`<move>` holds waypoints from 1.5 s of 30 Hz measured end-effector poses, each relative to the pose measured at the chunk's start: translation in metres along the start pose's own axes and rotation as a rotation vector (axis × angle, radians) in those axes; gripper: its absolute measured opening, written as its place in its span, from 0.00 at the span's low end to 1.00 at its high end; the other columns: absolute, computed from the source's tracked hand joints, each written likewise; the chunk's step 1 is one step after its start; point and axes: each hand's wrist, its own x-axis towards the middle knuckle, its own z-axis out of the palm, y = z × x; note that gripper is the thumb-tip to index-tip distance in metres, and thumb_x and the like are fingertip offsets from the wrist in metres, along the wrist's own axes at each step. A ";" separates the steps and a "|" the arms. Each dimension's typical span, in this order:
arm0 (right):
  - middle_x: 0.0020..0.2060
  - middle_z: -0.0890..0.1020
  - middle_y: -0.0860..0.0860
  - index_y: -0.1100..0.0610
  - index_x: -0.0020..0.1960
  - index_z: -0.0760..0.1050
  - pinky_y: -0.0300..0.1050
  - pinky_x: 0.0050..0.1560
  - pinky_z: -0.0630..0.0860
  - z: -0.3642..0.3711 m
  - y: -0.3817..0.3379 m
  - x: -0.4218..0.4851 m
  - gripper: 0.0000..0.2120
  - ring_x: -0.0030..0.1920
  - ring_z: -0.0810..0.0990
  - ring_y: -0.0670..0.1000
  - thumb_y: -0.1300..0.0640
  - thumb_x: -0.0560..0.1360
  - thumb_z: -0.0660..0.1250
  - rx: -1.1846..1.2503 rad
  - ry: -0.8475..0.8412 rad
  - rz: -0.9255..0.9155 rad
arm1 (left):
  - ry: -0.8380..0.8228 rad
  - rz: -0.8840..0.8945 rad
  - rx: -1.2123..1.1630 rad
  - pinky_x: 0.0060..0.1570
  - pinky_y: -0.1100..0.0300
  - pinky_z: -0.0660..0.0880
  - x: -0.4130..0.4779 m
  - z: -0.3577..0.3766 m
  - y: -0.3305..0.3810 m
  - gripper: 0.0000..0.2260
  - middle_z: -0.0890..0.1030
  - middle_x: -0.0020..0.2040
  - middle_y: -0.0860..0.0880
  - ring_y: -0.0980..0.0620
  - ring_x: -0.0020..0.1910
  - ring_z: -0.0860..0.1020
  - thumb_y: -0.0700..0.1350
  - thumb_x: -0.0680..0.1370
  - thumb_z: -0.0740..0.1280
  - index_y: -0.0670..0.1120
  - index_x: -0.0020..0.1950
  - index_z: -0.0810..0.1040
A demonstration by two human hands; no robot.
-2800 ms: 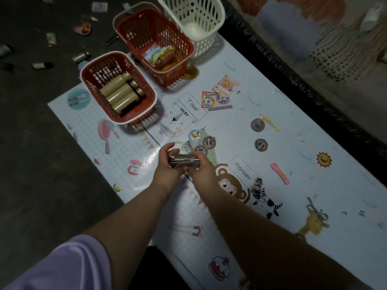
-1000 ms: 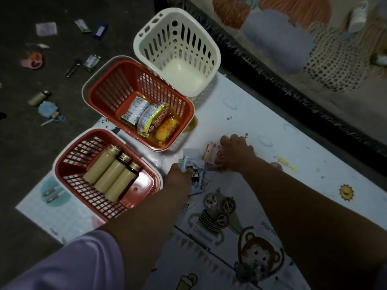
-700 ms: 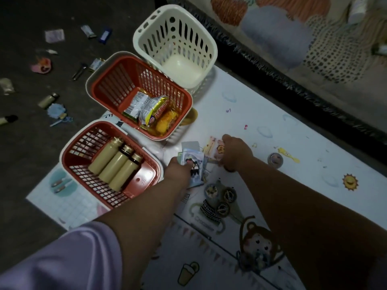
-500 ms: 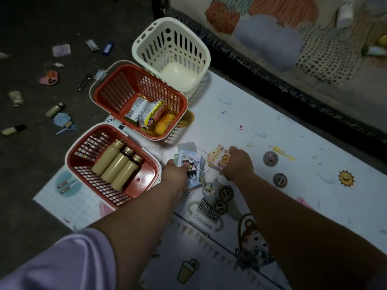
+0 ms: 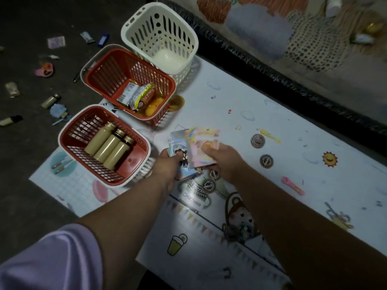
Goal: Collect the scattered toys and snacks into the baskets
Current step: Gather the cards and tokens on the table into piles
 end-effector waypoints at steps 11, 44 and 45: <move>0.44 0.83 0.54 0.55 0.50 0.77 0.47 0.51 0.79 0.065 0.059 -0.038 0.23 0.46 0.81 0.53 0.80 0.66 0.65 0.016 -0.016 -0.205 | -0.058 0.200 0.036 0.35 0.73 0.74 -0.044 -0.031 -0.025 0.20 0.78 0.46 0.49 0.53 0.44 0.77 0.26 0.73 0.57 0.49 0.54 0.72; 0.47 0.83 0.58 0.60 0.56 0.73 0.53 0.50 0.81 0.062 0.080 -0.031 0.21 0.47 0.82 0.56 0.71 0.65 0.71 -0.095 -0.128 -0.074 | 0.038 0.347 -0.216 0.42 0.53 0.79 -0.028 -0.038 -0.002 0.07 0.82 0.38 0.48 0.49 0.38 0.80 0.43 0.78 0.65 0.50 0.41 0.78; 0.46 0.83 0.57 0.61 0.56 0.73 0.51 0.47 0.82 0.057 0.078 -0.033 0.20 0.46 0.82 0.56 0.72 0.67 0.70 -0.089 -0.122 -0.062 | 0.059 0.328 -0.303 0.43 0.53 0.80 -0.027 -0.036 0.004 0.05 0.83 0.40 0.47 0.49 0.40 0.81 0.44 0.79 0.65 0.50 0.44 0.78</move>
